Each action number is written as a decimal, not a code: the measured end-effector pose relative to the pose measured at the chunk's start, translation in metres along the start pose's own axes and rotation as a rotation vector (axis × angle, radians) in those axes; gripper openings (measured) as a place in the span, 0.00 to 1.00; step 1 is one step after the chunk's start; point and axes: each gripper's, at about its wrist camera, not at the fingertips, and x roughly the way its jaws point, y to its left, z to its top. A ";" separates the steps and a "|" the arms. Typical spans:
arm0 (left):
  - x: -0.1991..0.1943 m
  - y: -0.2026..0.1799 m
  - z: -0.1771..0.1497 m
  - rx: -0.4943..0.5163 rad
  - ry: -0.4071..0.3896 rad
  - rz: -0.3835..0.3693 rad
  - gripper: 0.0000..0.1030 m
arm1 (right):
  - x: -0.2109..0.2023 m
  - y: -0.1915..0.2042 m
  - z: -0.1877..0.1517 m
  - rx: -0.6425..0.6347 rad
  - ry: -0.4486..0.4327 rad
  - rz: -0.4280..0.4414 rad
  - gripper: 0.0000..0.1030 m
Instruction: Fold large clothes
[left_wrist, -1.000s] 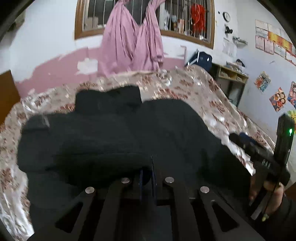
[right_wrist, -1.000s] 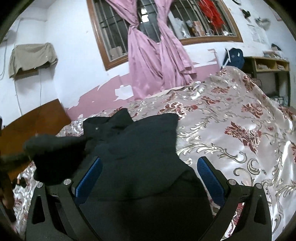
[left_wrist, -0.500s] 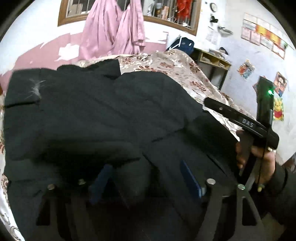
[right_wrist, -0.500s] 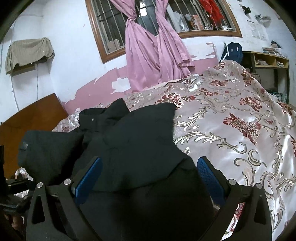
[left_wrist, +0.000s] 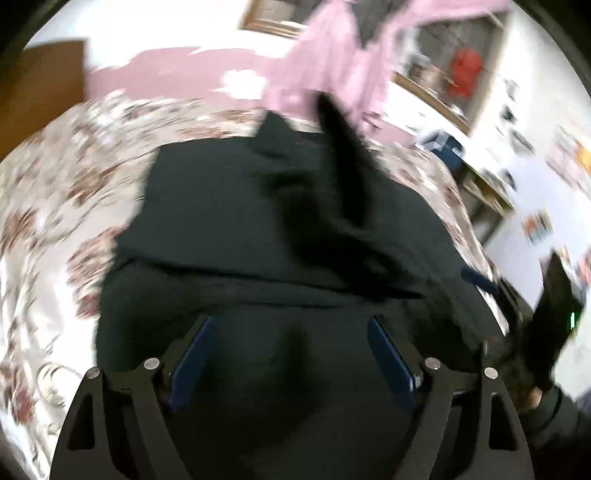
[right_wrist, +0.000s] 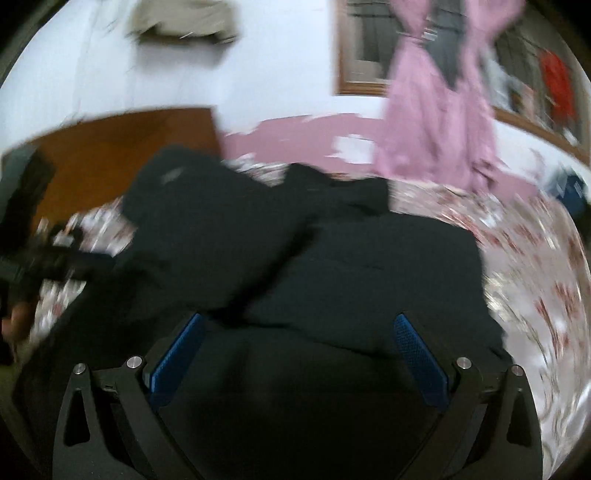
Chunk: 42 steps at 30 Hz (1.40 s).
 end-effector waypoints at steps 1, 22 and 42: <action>-0.003 0.012 0.001 -0.034 -0.011 0.020 0.80 | 0.004 0.015 0.003 -0.048 0.016 0.015 0.97; 0.031 0.056 0.053 -0.130 -0.022 0.277 0.80 | 0.035 0.091 0.077 -0.156 0.016 0.003 0.29; 0.033 0.023 0.051 -0.046 -0.047 0.180 0.80 | 0.027 -0.094 0.012 0.289 0.184 -0.143 0.58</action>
